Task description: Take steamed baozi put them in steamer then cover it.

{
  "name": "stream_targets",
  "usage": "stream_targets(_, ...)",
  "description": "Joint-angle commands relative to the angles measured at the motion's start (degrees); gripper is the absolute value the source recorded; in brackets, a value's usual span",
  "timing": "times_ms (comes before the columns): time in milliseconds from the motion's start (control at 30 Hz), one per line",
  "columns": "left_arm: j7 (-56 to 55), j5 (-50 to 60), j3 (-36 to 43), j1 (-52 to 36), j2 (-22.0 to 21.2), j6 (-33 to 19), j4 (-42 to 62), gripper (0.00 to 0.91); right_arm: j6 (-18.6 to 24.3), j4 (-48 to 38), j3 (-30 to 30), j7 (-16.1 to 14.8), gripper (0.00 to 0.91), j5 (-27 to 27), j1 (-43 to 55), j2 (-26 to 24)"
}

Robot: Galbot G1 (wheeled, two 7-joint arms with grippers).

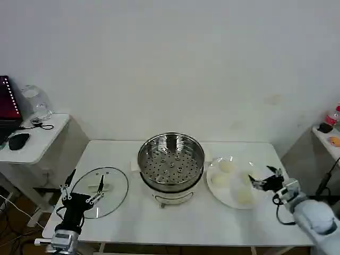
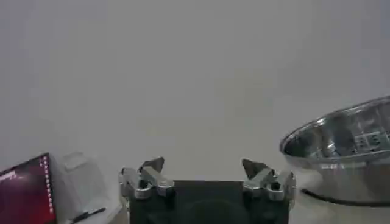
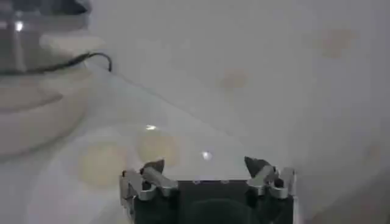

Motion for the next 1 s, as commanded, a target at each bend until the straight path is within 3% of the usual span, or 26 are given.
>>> stream_targets(33,-0.02,0.03,0.11,0.05,0.01,-0.25,0.05,0.907,8.32,-5.83,-6.44,-12.47,0.907,-8.13,8.12,-13.40)
stream_targets(100,-0.01,0.30,0.18,0.08,-0.16,-0.56,0.14,0.907,9.20,-6.10,-10.45,-14.72,0.907,-9.31,11.74,-14.84)
stream_targets(167,-0.09,0.44,0.25,0.08,-0.32,-0.87,0.35,0.907,11.28,-8.58,-22.17,-15.61,0.907,-12.75,25.76,-13.35)
stream_targets(200,-0.11,0.53,0.27,0.12,-0.35,-0.94,0.38,0.907,11.78,-9.64,-23.88,-15.75,0.907,-14.56,29.41,-12.28)
stream_targets(233,-0.11,0.68,0.32,0.22,-0.34,-1.03,0.36,0.907,12.44,-11.88,-31.51,-15.87,0.907,-15.75,34.34,-10.14)
stream_targets(267,-0.13,0.71,0.34,0.24,-0.23,-1.05,0.36,0.907,12.63,-12.89,-34.40,-16.05,0.907,-16.02,37.53,-8.67)
stream_targets(367,-0.15,0.70,0.13,0.20,0.05,-0.95,0.12,0.907,13.32,-17.14,-44.29,-18.95,0.907,-15.48,50.44,-3.97)
stream_targets(467,-0.25,0.79,0.13,-0.02,0.32,-0.90,0.13,0.907,14.41,-20.99,-56.32,-23.74,0.907,-12.79,62.39,-0.47)
stream_targets(500,-0.29,0.99,0.38,-0.09,0.28,-0.93,0.16,0.907,15.96,-22.79,-63.07,-26.31,0.907,-11.32,67.96,1.42)
stream_targets(533,-0.26,1.11,0.60,-0.15,0.20,-0.92,0.17,0.907,17.28,-24.24,-65.06,-27.91,0.907,-10.79,70.79,2.41)
stream_targets(567,-0.28,1.34,0.67,-0.10,-0.02,-0.94,0.08,0.907,18.71,-25.91,-68.71,-31.89,0.907,-9.74,74.02,4.26)
stream_targets(600,-0.28,1.43,0.82,-0.04,-0.24,-0.96,-0.01,0.907,18.56,-26.45,-71.58,-34.01,0.907,-9.35,76.04,5.87)
stream_targets(767,-0.23,1.54,0.60,0.46,-0.83,-1.18,-0.29,0.907,16.63,-30.43,-82.11,-42.70,0.907,-9.93,83.95,14.48)
stream_targets(867,-0.29,1.54,0.12,0.74,-1.13,-1.78,-0.41,0.907,15.79,-34.21,-86.68,-44.47,0.907,-10.33,86.36,18.92)
stream_targets(1000,-0.24,1.54,-0.31,1.67,-1.50,-2.37,-1.20,0.907,14.67,-38.44,-88.41,-46.19,0.907,-10.79,86.88,21.89)
